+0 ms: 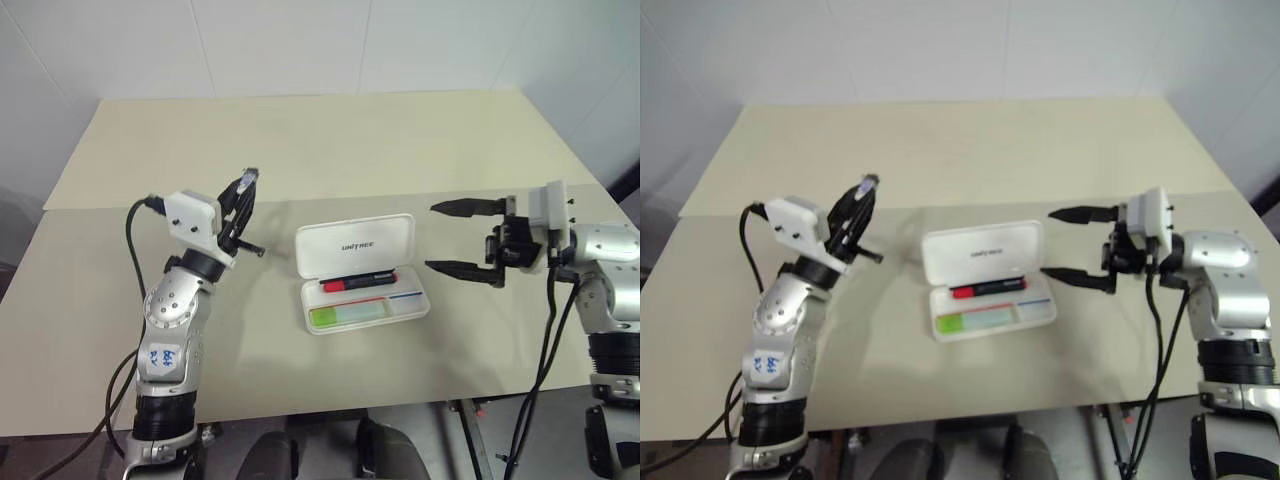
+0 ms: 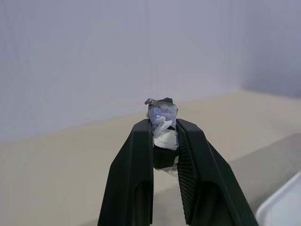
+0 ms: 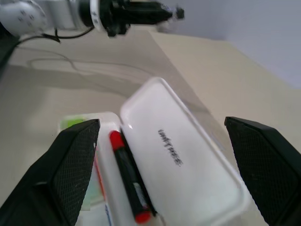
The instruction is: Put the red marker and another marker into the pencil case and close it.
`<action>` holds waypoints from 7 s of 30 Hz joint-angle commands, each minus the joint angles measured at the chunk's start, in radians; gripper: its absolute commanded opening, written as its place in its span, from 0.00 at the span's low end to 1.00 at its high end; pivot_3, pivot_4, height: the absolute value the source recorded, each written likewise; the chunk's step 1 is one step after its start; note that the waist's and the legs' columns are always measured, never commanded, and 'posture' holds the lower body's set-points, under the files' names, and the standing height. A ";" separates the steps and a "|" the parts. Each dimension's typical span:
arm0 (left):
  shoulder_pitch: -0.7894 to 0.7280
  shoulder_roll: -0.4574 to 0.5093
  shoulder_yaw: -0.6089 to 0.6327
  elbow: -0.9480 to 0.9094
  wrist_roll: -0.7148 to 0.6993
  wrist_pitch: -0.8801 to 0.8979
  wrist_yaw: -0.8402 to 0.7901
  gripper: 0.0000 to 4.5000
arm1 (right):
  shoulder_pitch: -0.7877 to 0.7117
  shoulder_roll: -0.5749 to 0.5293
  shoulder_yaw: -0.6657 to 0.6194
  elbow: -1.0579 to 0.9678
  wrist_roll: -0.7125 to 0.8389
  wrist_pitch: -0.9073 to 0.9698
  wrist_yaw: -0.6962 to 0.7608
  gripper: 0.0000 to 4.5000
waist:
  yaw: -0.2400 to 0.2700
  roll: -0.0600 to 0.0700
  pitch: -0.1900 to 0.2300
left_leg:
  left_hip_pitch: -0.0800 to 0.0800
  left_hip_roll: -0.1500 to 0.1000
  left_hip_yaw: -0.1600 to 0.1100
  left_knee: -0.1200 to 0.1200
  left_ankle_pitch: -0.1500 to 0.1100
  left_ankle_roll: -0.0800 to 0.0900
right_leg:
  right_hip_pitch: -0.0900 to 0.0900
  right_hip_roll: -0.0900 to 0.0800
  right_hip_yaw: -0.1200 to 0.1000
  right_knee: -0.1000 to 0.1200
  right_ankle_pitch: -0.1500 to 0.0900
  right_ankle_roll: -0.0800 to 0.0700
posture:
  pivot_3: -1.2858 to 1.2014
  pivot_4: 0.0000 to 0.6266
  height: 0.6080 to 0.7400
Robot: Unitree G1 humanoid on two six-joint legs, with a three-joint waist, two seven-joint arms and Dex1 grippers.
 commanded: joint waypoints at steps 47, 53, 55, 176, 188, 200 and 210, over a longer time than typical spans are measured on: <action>-0.198 -0.145 -0.558 0.424 0.083 0.101 -0.492 0.08 | 0.469 -0.181 -0.337 -0.475 0.168 0.231 -0.150 1.00 | 0.025 0.000 0.000 | 0.001 -0.001 0.007 0.001 0.002 0.002 | 0.001 0.002 0.000 -0.001 0.001 0.000 | 0.52 0.24 1.00; -0.185 -0.139 -0.550 0.424 0.089 0.114 -0.487 0.08 | 0.462 -0.169 -0.329 -0.472 0.165 0.224 -0.148 1.00 | 0.025 0.000 0.000 | 0.001 -0.001 0.007 0.001 0.002 0.002 | 0.001 0.001 0.000 -0.001 0.001 0.000 | 0.52 0.24 1.00; -0.184 -0.141 -0.545 0.431 0.096 0.109 -0.476 0.08 | 0.461 -0.167 -0.329 -0.474 0.166 0.224 -0.149 1.00 | 0.025 0.000 0.000 | 0.001 -0.001 0.007 0.001 0.002 0.002 | 0.001 0.001 0.001 -0.001 0.001 0.000 | 0.52 0.24 1.00; -0.055 0.134 -0.489 0.156 0.136 0.223 -0.495 0.00 | 0.176 -0.136 -0.082 0.232 -0.022 -0.190 0.175 1.00 | 0.017 0.001 -0.001 | 0.001 -0.001 0.009 0.002 0.002 0.002 | 0.001 0.002 0.000 0.000 0.003 -0.001 | 0.52 0.24 1.00; -0.078 0.163 -0.578 0.135 0.207 0.337 -0.492 0.00 | 0.172 -0.069 -0.069 0.137 -0.007 -0.165 0.100 1.00 | 0.019 0.004 -0.003 | 0.003 0.000 0.009 0.002 0.002 0.002 | 0.002 0.001 0.000 0.000 0.003 -0.001 | 0.52 0.24 1.00; 0.024 0.152 -0.301 0.046 0.073 0.248 -0.395 0.00 | 0.137 -0.014 -0.044 0.149 -0.024 -0.159 0.086 1.00 | 0.003 0.005 -0.003 | 0.003 0.002 0.006 0.003 0.002 0.002 | 0.002 0.001 0.001 0.000 0.003 -0.001 | 0.52 0.24 1.00; 0.258 0.255 0.108 -0.078 -0.184 0.248 -0.438 0.09 | 0.037 0.039 -0.030 0.333 -0.074 -0.252 0.078 1.00 | -0.005 0.005 -0.003 | 0.002 0.003 0.002 0.003 0.002 0.001 | 0.000 0.000 0.002 0.000 0.003 -0.001 | 0.52 0.24 1.00</action>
